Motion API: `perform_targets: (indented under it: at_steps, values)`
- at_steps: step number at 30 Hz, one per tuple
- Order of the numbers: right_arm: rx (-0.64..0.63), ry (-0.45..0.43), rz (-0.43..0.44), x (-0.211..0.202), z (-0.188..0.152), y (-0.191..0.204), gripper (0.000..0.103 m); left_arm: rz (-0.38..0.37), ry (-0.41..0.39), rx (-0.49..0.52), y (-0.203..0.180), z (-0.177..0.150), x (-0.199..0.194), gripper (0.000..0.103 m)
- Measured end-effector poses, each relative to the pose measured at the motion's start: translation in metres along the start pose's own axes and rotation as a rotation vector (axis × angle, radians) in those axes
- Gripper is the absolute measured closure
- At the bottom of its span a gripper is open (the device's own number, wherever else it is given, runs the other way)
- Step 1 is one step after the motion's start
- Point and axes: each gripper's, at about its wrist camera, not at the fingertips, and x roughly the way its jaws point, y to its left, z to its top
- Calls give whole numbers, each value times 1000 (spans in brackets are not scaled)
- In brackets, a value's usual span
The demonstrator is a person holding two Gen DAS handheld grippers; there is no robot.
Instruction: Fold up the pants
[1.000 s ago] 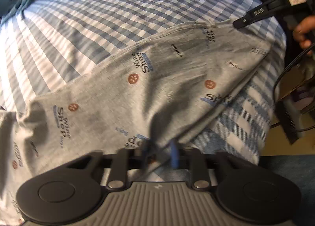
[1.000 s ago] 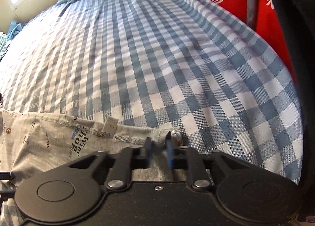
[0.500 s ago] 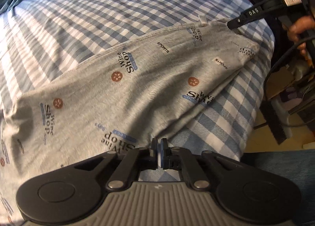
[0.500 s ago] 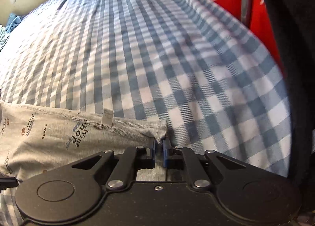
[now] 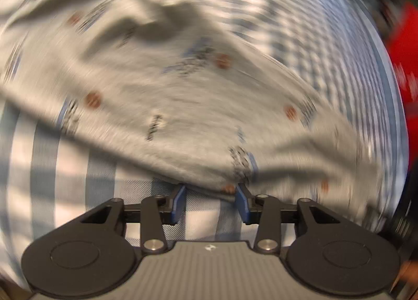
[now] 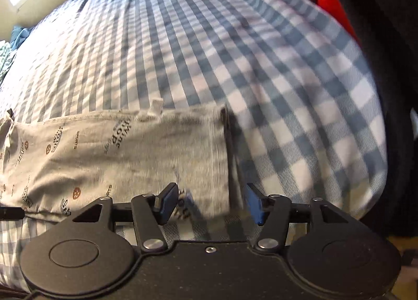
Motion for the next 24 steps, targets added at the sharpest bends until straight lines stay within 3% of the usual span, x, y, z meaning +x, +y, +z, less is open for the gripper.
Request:
perform_targets:
  at_steps: [3,4,8,11,18,21,24]
  values:
    - [9,11,-8,5,-2,0,50,-56,-21,-135,11,3,2,93]
    - [4,14,-16,6,-2,1,56,-69,-22,-155,13,3,3,98]
    - [-46,19,-34,3,-2,4,83,-41,-32,-128,9,-1,2,103]
    - [-88,18,-52,-4,-3,9,85,-21,-32,-92,7,-3,-7,103]
    - [-74,38,-69,3,-4,8,81,-14,-10,-94,6,-1,-3,103]
    - [-132,7,-123,-6,1,23,70,-50,-8,-81,10,1,-9,99]
    - [-234,-50,-133,-11,6,50,48,-52,-13,-99,21,1,-19,92]
